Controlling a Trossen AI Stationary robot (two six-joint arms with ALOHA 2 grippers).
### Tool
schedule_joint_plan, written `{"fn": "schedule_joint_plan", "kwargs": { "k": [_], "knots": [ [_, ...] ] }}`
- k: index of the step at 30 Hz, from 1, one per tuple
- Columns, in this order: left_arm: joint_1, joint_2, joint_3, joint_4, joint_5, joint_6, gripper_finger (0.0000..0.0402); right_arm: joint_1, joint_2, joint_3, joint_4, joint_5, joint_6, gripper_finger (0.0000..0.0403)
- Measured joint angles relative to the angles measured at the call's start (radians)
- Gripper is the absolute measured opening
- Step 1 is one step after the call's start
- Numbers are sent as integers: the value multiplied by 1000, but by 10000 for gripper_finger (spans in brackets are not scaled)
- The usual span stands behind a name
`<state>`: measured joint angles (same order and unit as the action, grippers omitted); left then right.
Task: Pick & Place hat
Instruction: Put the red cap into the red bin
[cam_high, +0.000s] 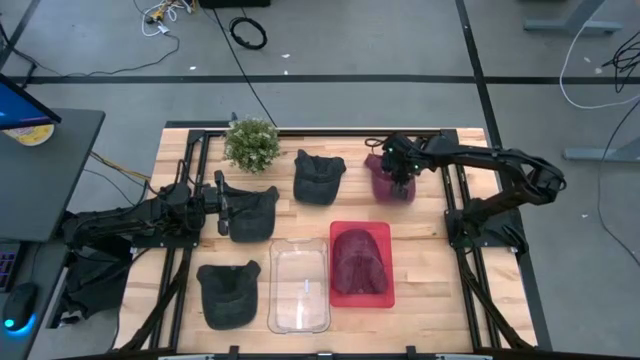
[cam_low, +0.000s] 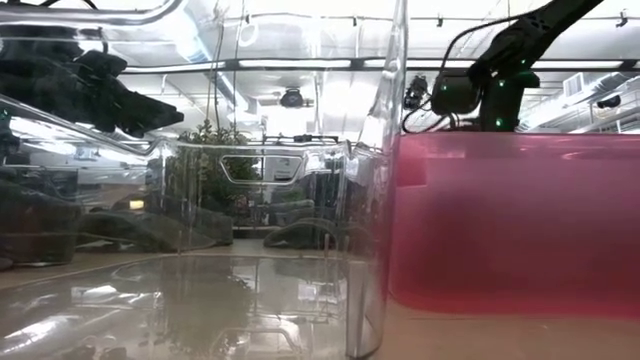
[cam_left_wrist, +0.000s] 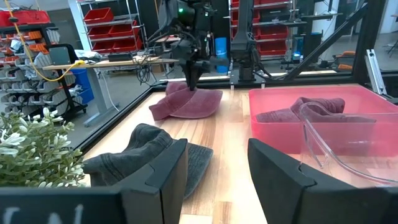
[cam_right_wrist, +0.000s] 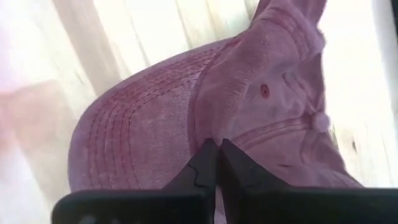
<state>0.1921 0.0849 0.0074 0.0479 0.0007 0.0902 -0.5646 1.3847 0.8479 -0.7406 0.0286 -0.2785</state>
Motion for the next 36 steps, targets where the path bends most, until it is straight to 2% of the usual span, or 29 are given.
{"fn": "schedule_joint_plan", "kwargs": {
  "k": [9,17,25,28,31,36],
  "knots": [
    [0,0,0,0,0,0,172,179,-151,2,-42,50,210,4],
    [0,0,0,0,0,0,172,416,-249,2,-58,158,451,3],
    [0,0,0,0,0,0,172,627,-250,14,-74,232,695,2],
    [0,0,0,0,0,0,172,713,-234,64,-114,301,801,2],
    [0,0,0,0,0,0,172,812,-203,113,-117,364,881,2],
    [0,0,0,0,0,0,172,946,-105,189,-120,399,955,2]
  ]
}}
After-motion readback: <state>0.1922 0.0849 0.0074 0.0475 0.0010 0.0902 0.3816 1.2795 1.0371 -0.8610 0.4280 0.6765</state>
